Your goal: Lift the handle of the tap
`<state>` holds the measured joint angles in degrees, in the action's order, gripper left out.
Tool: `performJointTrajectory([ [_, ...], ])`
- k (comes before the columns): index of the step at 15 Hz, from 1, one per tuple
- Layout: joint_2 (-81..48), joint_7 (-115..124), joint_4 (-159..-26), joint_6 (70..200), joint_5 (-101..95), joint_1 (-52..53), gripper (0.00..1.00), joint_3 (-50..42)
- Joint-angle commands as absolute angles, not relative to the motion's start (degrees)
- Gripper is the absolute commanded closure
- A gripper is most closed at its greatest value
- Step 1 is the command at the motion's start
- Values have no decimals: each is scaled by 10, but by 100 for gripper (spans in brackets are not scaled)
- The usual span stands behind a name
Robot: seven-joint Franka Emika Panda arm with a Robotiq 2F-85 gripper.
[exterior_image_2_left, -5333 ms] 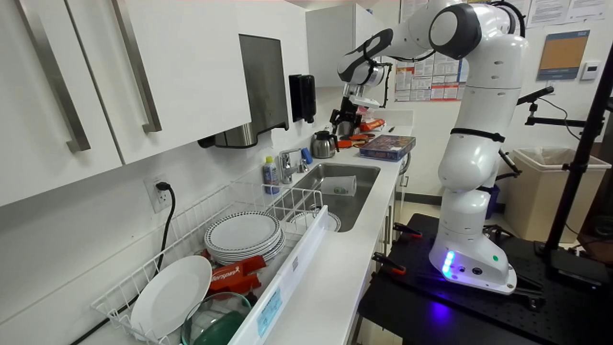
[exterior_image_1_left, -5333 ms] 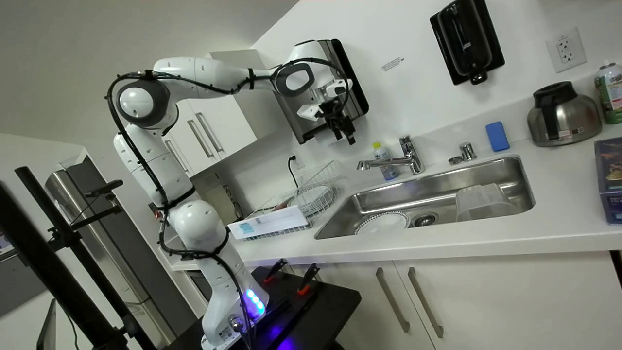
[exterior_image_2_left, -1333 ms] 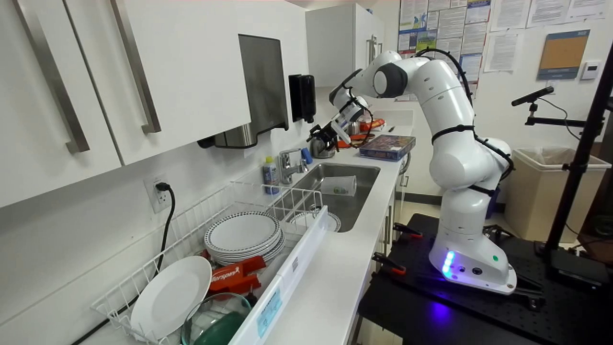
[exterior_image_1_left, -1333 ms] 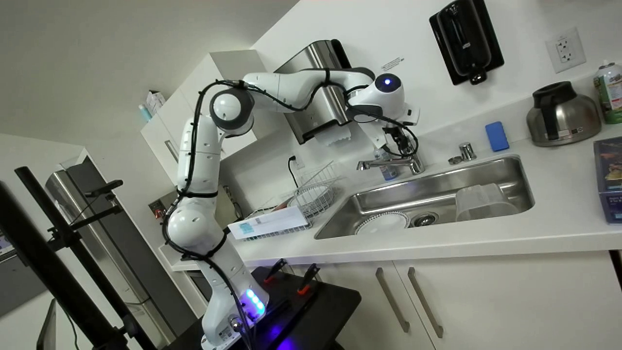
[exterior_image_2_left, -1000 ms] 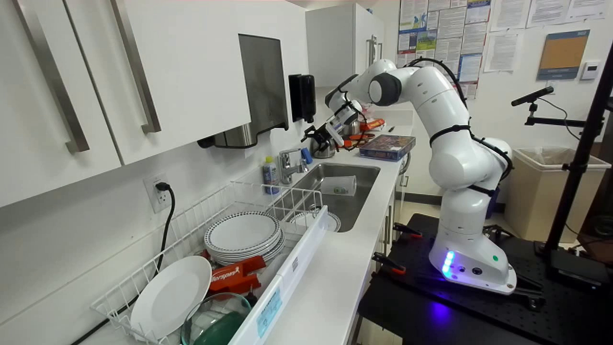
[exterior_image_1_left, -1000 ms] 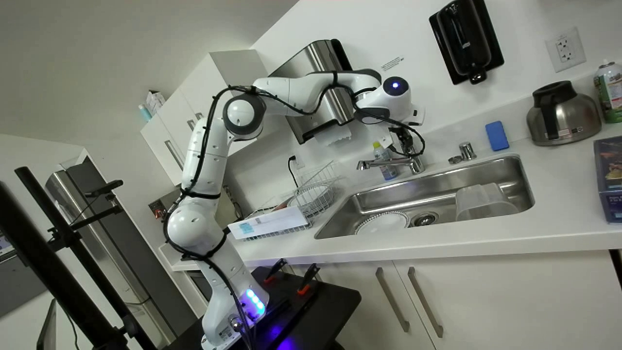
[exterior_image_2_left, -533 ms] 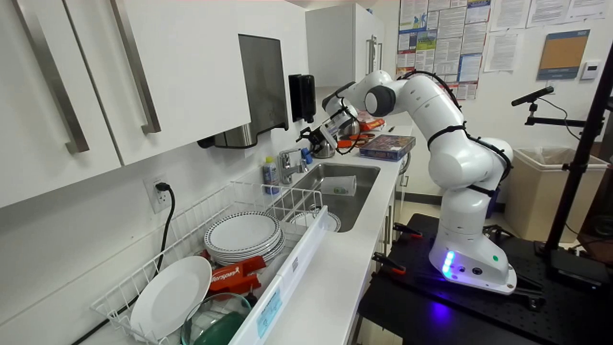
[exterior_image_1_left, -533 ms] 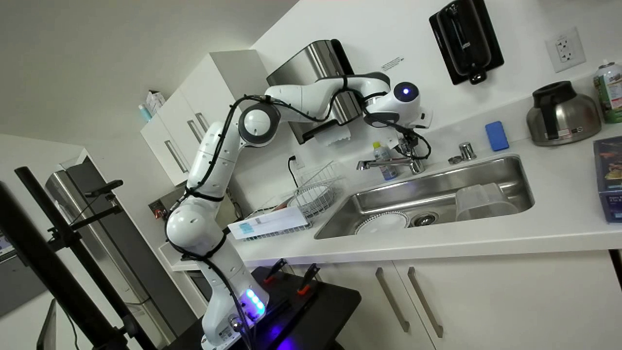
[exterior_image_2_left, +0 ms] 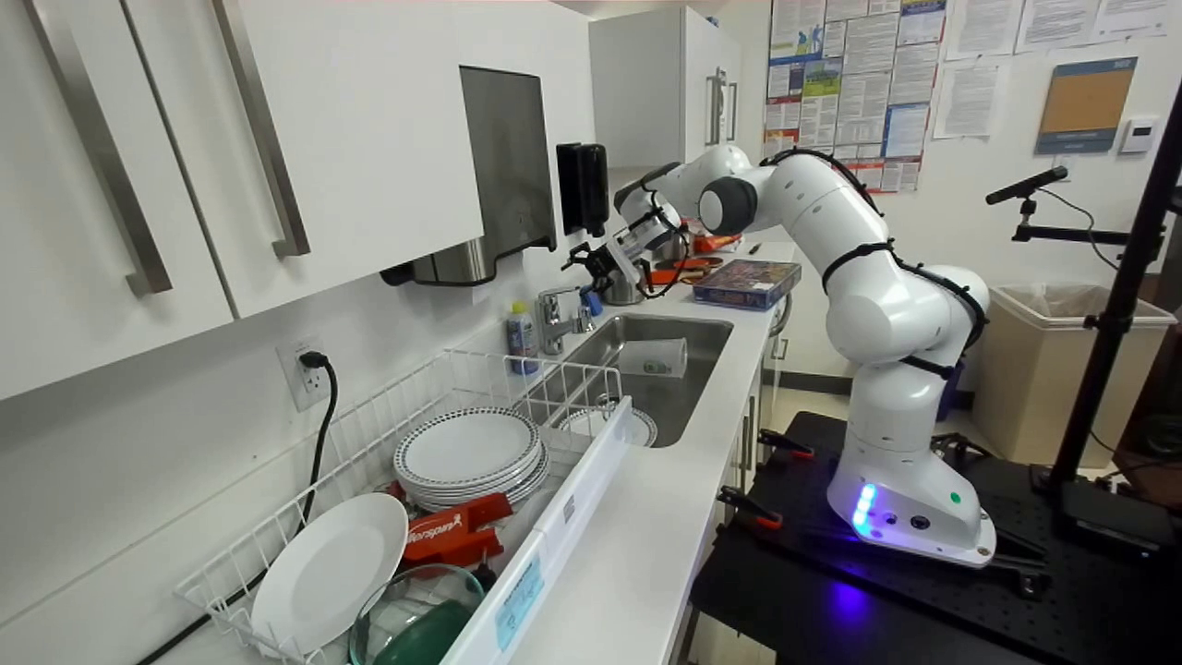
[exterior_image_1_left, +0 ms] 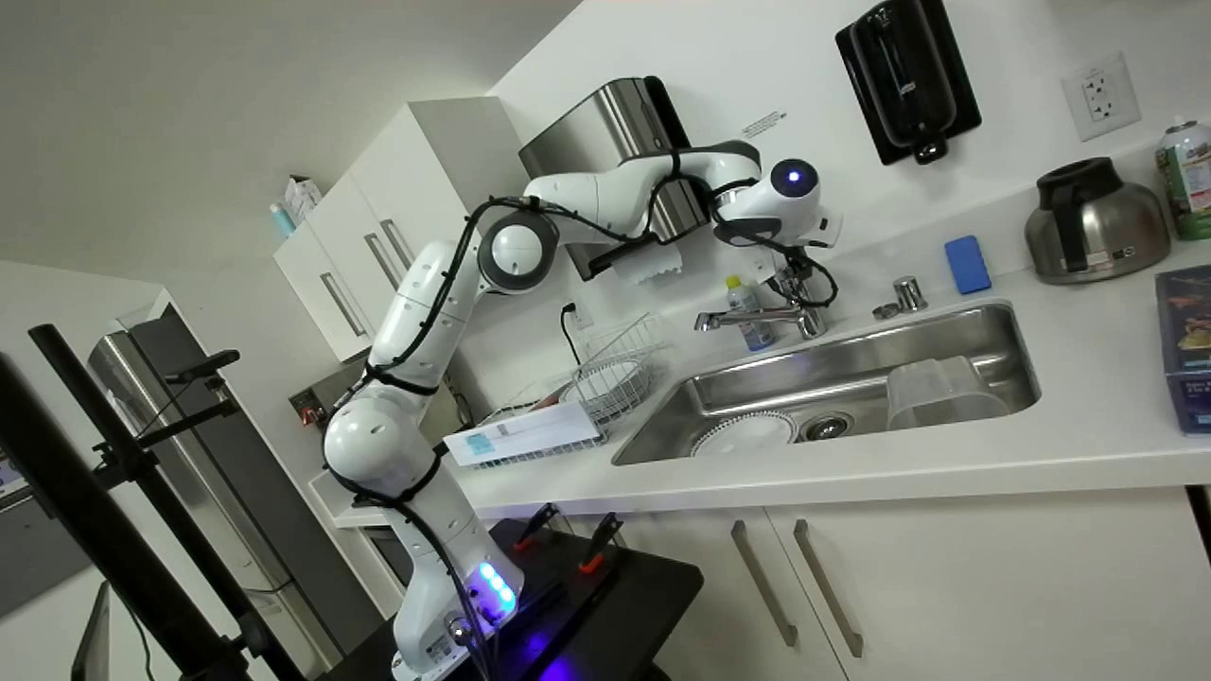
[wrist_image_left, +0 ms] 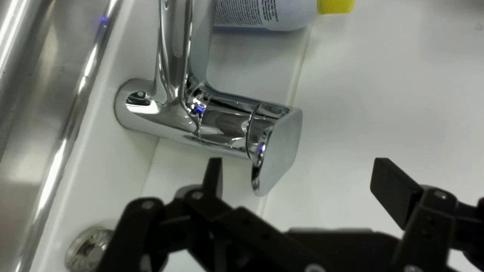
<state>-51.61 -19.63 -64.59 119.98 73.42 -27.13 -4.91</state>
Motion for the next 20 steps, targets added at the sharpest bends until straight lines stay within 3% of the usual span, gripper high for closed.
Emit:
performJointTrajectory([
  [1, -537, -168, -609, 1198, 732, -267, 25, -49],
  [3, -542, -164, -602, 1198, 731, -266, 32, -50],
  [7, -552, -158, -590, 1194, 726, -266, 66, -53],
  [12, -547, -154, -593, 1196, 725, -266, 99, -58],
  [14, -536, -131, -597, 1203, 719, -261, 96, -63],
  [20, -515, -19, -586, 1207, 673, -239, 97, -90],
])
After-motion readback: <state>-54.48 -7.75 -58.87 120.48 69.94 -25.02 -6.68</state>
